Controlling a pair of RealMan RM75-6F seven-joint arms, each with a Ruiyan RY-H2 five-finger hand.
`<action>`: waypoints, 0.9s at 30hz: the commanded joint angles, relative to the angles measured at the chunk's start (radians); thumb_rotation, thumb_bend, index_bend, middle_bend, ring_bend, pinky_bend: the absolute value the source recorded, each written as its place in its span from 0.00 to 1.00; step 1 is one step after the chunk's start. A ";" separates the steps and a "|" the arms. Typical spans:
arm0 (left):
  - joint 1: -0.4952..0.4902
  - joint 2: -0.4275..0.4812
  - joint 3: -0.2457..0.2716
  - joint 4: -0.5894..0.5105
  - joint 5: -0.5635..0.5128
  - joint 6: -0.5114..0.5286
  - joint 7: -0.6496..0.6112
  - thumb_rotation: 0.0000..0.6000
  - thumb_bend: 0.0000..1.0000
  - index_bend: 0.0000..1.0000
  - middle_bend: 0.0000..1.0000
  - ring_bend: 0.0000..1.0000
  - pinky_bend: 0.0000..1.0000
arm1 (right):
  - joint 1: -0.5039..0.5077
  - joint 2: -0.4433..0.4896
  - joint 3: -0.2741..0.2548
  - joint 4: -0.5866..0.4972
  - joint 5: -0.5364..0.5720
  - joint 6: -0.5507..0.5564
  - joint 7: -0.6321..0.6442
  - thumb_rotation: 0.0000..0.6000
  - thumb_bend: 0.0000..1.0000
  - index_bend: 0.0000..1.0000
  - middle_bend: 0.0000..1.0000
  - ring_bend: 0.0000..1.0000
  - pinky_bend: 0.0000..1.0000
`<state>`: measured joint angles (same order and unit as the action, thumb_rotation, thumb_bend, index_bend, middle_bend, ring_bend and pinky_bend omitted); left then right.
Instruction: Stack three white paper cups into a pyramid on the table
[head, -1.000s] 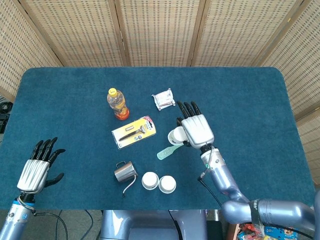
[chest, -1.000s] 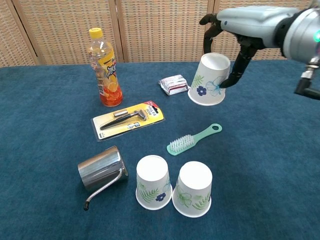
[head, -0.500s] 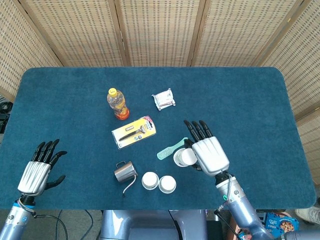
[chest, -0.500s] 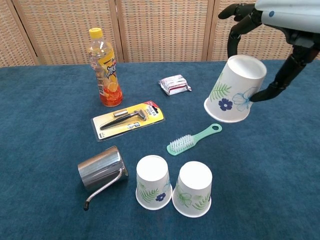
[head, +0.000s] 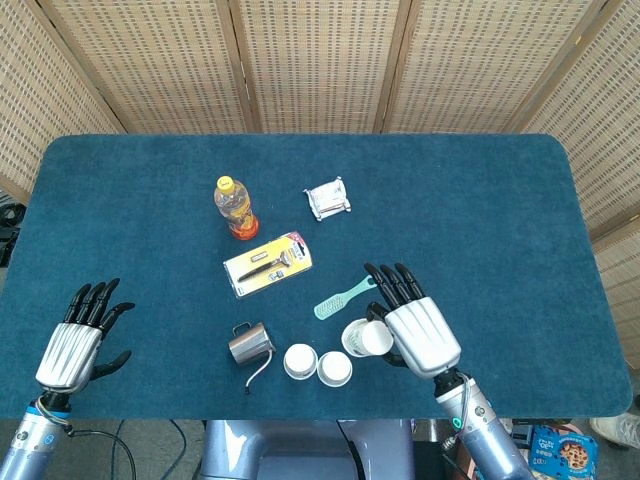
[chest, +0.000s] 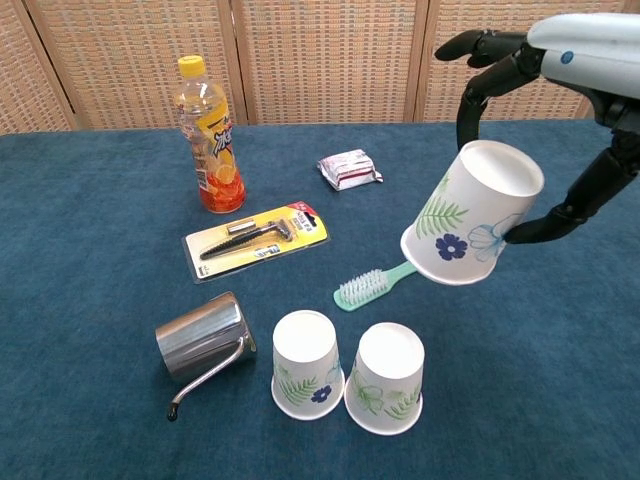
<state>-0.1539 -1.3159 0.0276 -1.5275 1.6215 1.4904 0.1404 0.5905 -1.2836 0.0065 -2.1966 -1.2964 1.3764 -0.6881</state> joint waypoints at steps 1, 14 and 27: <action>0.000 0.000 0.000 0.000 0.001 -0.001 0.002 1.00 0.23 0.23 0.00 0.00 0.00 | -0.011 0.000 -0.016 0.008 -0.026 -0.020 0.027 1.00 0.07 0.51 0.04 0.00 0.00; 0.002 -0.001 -0.004 -0.003 0.001 -0.002 0.009 1.00 0.23 0.23 0.00 0.00 0.00 | -0.039 -0.018 -0.003 0.037 -0.050 -0.062 0.061 1.00 0.07 0.51 0.04 0.00 0.00; 0.003 -0.002 -0.007 -0.002 0.002 -0.004 0.013 1.00 0.23 0.23 0.00 0.00 0.00 | -0.040 -0.083 0.013 0.062 -0.030 -0.103 0.020 1.00 0.07 0.51 0.04 0.00 0.00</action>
<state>-0.1511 -1.3177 0.0210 -1.5294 1.6238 1.4861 0.1530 0.5505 -1.3643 0.0174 -2.1370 -1.3292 1.2756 -0.6669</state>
